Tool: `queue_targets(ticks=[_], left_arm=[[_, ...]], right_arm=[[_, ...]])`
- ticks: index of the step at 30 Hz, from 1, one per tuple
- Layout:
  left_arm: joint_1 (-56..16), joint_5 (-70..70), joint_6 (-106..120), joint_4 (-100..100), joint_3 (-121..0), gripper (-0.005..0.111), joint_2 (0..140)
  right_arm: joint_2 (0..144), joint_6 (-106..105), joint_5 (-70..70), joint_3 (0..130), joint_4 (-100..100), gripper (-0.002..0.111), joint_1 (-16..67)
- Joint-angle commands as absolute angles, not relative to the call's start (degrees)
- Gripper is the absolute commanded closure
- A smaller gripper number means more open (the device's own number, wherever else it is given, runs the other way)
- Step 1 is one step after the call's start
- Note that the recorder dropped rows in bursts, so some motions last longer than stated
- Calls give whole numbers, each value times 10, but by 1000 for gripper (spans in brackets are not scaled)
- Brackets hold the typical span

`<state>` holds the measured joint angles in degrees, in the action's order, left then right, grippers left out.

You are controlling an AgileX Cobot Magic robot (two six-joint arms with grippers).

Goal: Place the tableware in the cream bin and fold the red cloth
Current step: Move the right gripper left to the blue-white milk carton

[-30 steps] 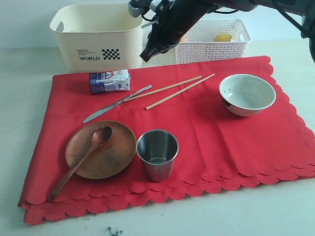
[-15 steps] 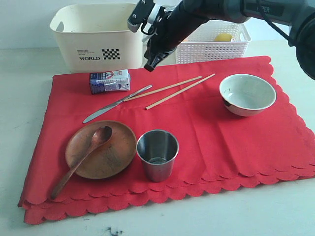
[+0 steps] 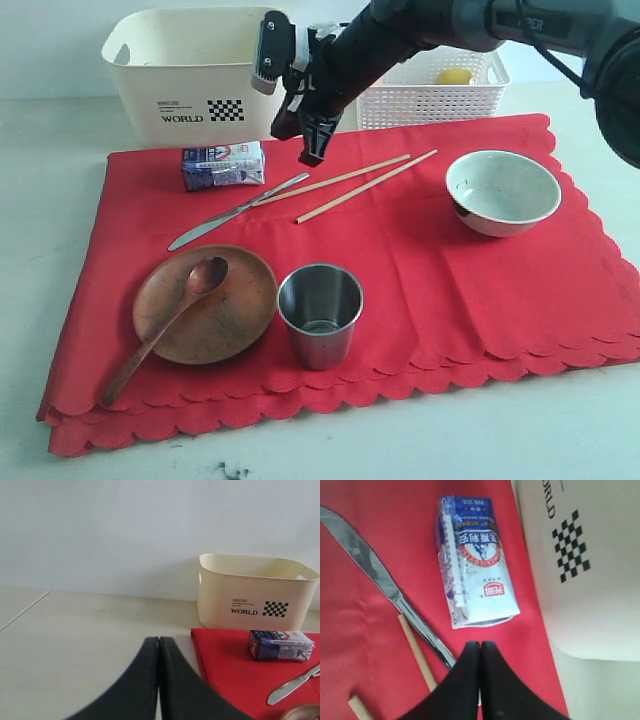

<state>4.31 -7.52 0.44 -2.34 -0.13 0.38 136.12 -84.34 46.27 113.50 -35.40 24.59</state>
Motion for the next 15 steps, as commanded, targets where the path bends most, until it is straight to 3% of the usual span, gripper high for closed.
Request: queue_targets(ticks=[1, 4, 12, 15], left_arm=[[39, -73, 4, -23, 0, 104, 0], [39, -73, 4, -23, 0, 104, 0], [39, -73, 4, -23, 0, 104, 0], [39, -73, 4, -23, 0, 104, 0]], right_arm=[[1372, -849, 464, 1140, -361, 107, 242], [1378, -848, 445, 1140, -361, 99, 242], [1388, -822, 476, 1140, -365, 44, 243], [1382, -808, 535, 1140, -365, 34, 243]])
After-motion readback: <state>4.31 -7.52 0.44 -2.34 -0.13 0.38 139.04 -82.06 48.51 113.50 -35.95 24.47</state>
